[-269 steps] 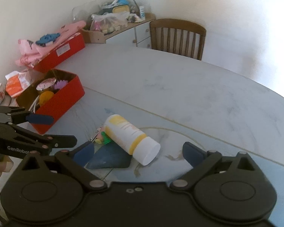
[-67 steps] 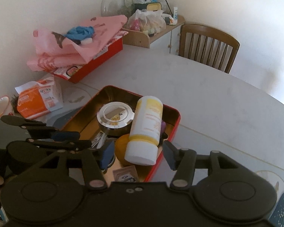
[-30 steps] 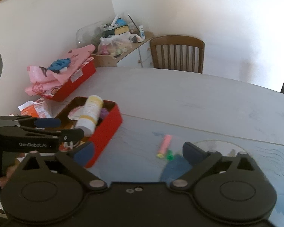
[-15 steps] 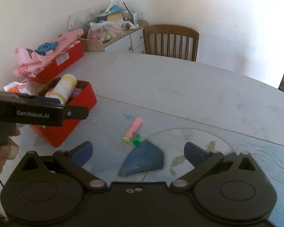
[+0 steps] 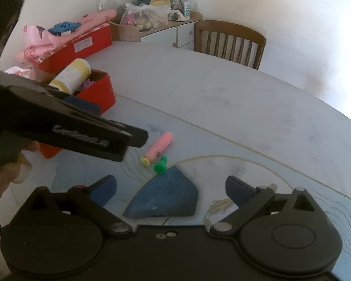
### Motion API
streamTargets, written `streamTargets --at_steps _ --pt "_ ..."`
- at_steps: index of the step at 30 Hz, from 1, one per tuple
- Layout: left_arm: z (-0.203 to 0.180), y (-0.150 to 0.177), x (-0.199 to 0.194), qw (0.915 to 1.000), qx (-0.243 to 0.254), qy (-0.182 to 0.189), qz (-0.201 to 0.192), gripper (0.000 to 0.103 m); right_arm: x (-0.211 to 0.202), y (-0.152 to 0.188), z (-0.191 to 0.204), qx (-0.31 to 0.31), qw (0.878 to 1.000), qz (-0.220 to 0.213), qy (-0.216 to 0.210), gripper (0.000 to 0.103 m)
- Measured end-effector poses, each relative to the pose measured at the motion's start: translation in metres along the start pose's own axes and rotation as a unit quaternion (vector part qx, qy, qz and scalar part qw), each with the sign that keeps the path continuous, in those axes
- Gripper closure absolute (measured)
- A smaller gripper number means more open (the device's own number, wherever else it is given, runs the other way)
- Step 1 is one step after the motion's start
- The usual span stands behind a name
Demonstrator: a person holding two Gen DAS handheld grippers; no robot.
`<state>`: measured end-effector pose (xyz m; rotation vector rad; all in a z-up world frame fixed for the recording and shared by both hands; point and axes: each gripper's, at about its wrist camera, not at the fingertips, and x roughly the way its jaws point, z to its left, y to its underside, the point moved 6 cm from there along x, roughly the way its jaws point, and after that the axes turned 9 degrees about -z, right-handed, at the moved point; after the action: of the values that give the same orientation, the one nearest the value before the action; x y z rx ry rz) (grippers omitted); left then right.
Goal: Organize rigid objects
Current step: 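Move both tools back over the table toward the pink marker and green cap, then grasp the pink marker with the left gripper while the right grasps the green cap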
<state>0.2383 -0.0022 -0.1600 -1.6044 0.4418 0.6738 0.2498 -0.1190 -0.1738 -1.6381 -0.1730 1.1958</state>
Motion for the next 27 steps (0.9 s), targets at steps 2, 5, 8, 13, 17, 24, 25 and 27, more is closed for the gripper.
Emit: streamTargets --at_steps 2,5,8,13,17,24,25,27 --pt "-0.001 0.002 0.007 1.0 -0.001 -0.003 0.007 0.019 0.007 0.002 0.0 -0.007 1.0 0.007 -0.002 0.007" --pt "-0.001 0.005 0.016 0.9999 0.0 -0.005 0.016 0.019 0.016 0.006 -0.003 -0.008 1.0 0.015 -0.001 0.01" --pt "-0.003 0.007 0.023 0.9998 0.007 -0.007 0.019 0.019 0.022 0.009 -0.003 -0.008 1.0 0.021 -0.003 0.015" --pt "-0.003 0.008 0.033 0.9996 0.009 -0.015 0.023 0.019 0.03 0.009 -0.002 -0.018 1.0 0.024 -0.002 0.023" --pt "-0.006 0.009 0.039 0.9995 0.016 -0.013 0.025 0.02 0.035 0.007 -0.002 -0.018 1.0 0.025 -0.004 0.028" --pt "-0.008 0.014 0.048 0.9992 0.021 -0.011 0.031 0.04 0.046 0.006 0.0 -0.023 0.999 0.031 -0.013 0.053" --pt "-0.009 0.014 0.049 0.9992 0.023 -0.011 0.031 0.042 0.047 0.006 0.001 -0.024 0.999 0.031 -0.014 0.053" --pt "-0.01 0.016 0.05 0.9991 0.026 -0.007 0.032 0.048 0.05 0.005 0.002 -0.028 0.999 0.029 -0.015 0.054"
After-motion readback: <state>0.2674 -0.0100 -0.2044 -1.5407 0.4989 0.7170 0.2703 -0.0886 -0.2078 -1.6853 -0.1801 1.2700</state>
